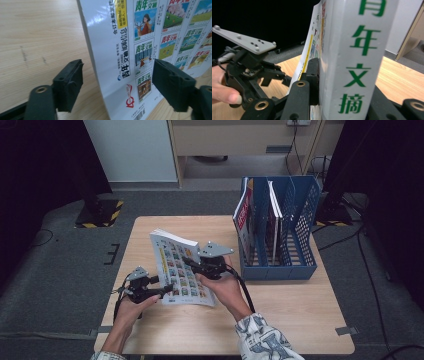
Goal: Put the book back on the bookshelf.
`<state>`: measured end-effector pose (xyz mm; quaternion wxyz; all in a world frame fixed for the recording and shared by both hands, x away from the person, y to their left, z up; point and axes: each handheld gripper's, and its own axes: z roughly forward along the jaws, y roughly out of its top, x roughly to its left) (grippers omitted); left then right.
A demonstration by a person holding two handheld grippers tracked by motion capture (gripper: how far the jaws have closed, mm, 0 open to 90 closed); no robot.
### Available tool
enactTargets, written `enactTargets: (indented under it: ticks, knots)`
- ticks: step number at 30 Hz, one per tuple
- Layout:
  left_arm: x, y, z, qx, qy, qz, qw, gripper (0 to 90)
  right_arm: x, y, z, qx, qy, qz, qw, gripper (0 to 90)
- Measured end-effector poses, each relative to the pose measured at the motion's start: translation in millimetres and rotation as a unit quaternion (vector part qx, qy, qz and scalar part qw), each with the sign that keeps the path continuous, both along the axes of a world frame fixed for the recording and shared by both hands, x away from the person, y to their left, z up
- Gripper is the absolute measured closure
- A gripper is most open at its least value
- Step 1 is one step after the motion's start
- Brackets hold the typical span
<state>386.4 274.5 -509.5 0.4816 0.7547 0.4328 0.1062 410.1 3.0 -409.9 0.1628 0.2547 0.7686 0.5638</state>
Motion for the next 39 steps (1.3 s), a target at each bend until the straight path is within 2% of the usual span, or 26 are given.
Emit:
enactTargets:
  ticks: [2, 4, 7, 13, 21, 25, 27, 30, 36, 39]
  knots:
    - [0.3, -0.6, -0.6, -0.002, -0.002, -0.001, 1.0, 36.6, 0.2, 0.0, -0.2, 0.002, -0.001, 0.001, 1.0, 73.4]
    - [0.2, 1.2, -0.3, 0.0, 0.001, 0.017, 0.9999, 50.2, 0.3, -0.1, -0.5, 0.001, -0.002, 0.005, 1.0, 73.4]
    - [1.0, 5.4, 0.0, -0.002, 0.004, 0.023, 0.9997, 63.5, 0.1, -0.1, -1.2, 0.001, -0.003, 0.011, 0.9999, 73.4]
    - [5.0, 5.7, 0.6, -0.011, 0.009, 0.018, 0.9997, 78.3, -0.4, -1.5, -2.0, 0.003, -0.004, 0.018, 0.9998, 73.4]
    - [2.9, -1.4, 6.9, 0.002, -0.017, 0.017, 0.9997, 82.5, 0.2, -13.8, -3.3, 0.012, -0.005, 0.018, 0.9998, 73.3]
    - [3.2, -2.2, 12.9, -0.011, -0.042, 0.036, 0.9984, 83.2, 1.3, -16.7, 1.3, 0.019, -0.02, 0.007, 0.9996, 73.5]
    - [3.2, -1.8, 14.0, -0.005, -0.05, 0.042, 0.9979, 83.3, 3.6, -17.1, 3.0, 0.02, -0.023, 0.009, 0.9995, 73.5]
    - [1.3, -1.7, 15.2, 0.01, -0.053, 0.036, 0.9979, 83.3, 5.2, -18.0, 0.9, 0.015, -0.022, 0.015, 0.9995, 73.3]
    - [-3.6, -2.1, 18.2, 0.015, -0.062, 0.021, 0.9978, 83.2, 1.8, -27.4, 0.7, 0.022, -0.015, 0.025, 0.9993, 72.6]
    - [-6.4, -2.9, 20.1, 0.026, -0.067, 0.015, 0.9973, 83.2, -0.4, -31.4, 0.8, 0.025, -0.014, 0.027, 0.9992, 72.4]
